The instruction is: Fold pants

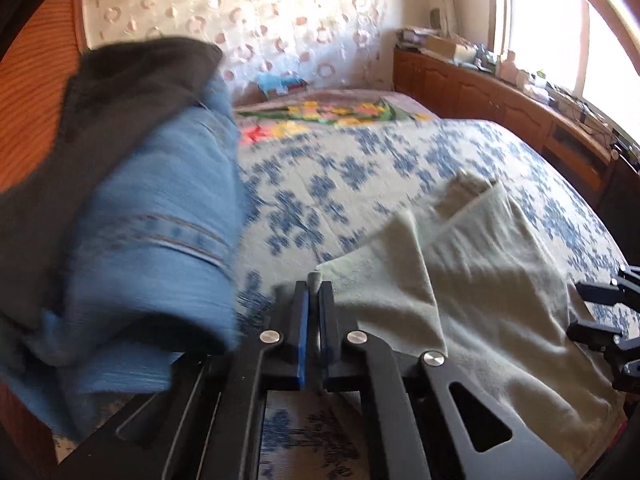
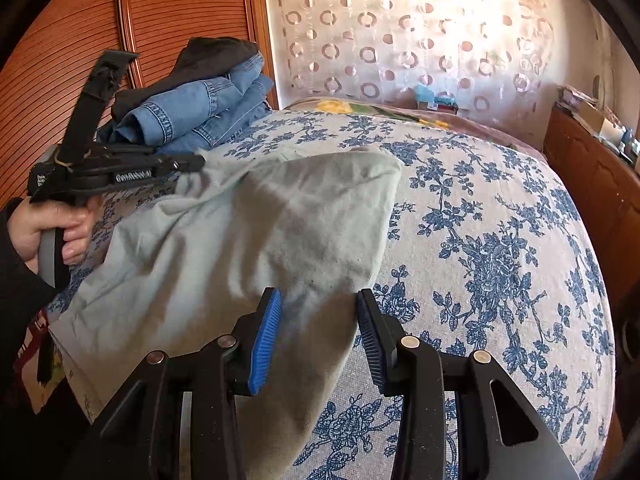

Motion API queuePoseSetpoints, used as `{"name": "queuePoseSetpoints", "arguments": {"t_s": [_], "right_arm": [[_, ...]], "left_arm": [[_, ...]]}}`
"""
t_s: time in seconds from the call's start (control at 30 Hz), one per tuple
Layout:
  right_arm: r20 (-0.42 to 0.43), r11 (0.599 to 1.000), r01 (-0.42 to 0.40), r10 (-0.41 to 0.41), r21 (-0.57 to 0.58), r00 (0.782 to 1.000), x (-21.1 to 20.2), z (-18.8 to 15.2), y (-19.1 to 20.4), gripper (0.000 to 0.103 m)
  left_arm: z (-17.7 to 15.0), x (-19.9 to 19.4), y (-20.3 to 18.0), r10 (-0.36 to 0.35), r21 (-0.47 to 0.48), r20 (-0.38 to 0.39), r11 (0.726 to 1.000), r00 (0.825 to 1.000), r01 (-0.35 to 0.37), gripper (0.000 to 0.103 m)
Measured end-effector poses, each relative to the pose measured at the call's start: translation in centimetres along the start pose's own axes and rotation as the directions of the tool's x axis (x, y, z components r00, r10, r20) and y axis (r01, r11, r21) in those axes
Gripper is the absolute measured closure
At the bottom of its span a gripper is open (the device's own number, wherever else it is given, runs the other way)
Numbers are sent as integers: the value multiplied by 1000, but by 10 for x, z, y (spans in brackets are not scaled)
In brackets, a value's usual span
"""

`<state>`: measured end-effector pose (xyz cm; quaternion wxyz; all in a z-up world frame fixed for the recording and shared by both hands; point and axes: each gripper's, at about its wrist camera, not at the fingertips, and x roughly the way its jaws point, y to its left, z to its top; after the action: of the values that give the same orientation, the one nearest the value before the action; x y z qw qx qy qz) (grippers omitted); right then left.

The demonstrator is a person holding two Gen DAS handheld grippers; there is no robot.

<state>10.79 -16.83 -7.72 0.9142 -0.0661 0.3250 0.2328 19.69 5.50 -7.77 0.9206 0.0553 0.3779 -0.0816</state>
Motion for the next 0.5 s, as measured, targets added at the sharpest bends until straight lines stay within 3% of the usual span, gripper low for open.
{"name": "queuePoseSetpoints", "arguments": {"t_s": [0.17, 0.37, 0.43, 0.5], "right_arm": [[-1, 1000, 0, 0, 1, 1000, 1, 0, 0, 62], [0, 1000, 1, -1, -1, 1000, 1, -1, 0, 62], [1, 1000, 0, 0, -1, 1000, 1, -1, 0, 62], [1, 1000, 0, 0, -1, 1000, 1, -1, -1, 62]], "left_arm": [[4, -7, 14, 22, -32, 23, 999, 999, -21, 98], [0, -10, 14, -12, -50, 10, 999, 1000, 13, 97], [-3, -13, 10, -23, -48, 8, 999, 1000, 23, 91], [-7, -18, 4, -21, -30, 7, 999, 1000, 21, 78]]}}
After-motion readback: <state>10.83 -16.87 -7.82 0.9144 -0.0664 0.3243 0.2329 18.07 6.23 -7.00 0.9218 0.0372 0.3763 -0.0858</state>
